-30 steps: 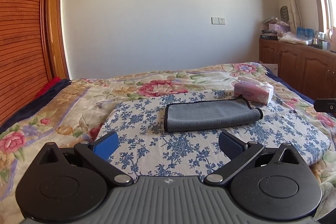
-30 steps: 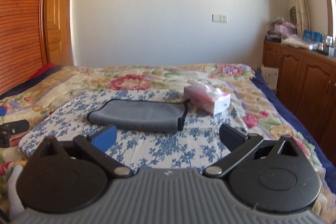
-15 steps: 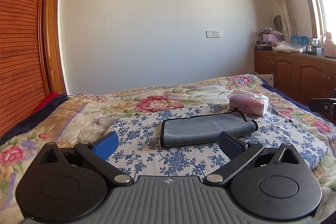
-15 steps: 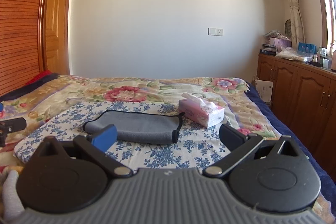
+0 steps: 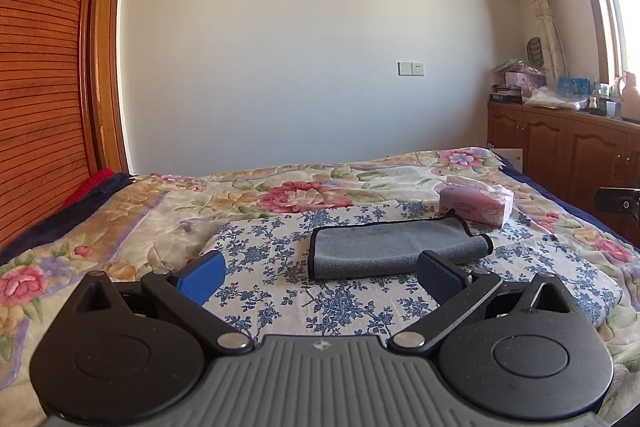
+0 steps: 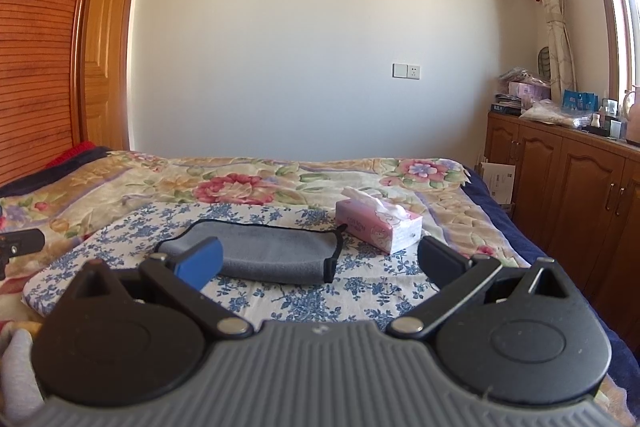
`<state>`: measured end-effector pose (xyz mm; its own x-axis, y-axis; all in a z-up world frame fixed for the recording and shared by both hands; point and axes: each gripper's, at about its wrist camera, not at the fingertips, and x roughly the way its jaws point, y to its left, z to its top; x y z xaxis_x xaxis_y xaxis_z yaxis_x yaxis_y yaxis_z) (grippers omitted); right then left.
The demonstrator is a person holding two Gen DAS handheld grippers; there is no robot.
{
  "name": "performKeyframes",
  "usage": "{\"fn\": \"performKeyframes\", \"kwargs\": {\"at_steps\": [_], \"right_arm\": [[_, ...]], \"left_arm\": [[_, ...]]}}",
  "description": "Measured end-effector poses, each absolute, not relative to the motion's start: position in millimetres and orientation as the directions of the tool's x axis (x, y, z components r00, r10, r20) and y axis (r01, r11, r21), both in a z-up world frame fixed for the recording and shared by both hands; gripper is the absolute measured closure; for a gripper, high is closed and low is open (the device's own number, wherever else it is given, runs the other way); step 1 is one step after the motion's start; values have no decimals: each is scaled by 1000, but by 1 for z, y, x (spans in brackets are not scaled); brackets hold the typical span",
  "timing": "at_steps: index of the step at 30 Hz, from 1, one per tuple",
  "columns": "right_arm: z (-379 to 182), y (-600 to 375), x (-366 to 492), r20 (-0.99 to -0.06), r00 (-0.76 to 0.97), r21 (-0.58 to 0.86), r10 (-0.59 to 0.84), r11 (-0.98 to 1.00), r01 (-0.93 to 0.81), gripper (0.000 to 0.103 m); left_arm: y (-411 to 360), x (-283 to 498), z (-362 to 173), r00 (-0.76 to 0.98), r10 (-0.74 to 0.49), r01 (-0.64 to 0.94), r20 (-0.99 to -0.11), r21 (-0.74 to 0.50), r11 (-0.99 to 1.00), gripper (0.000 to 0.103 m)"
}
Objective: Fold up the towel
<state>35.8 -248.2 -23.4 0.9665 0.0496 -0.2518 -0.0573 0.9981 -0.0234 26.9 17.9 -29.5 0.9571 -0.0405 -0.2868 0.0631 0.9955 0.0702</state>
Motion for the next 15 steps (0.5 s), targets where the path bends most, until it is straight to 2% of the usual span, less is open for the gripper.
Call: {"fn": "performKeyframes", "kwargs": {"at_steps": [15], "right_arm": [[-24,-248,35,-253,966,-21,48,998,-55,0]], "left_arm": [[17,27,-31,957,-41,66,-288,77,995,0]]}}
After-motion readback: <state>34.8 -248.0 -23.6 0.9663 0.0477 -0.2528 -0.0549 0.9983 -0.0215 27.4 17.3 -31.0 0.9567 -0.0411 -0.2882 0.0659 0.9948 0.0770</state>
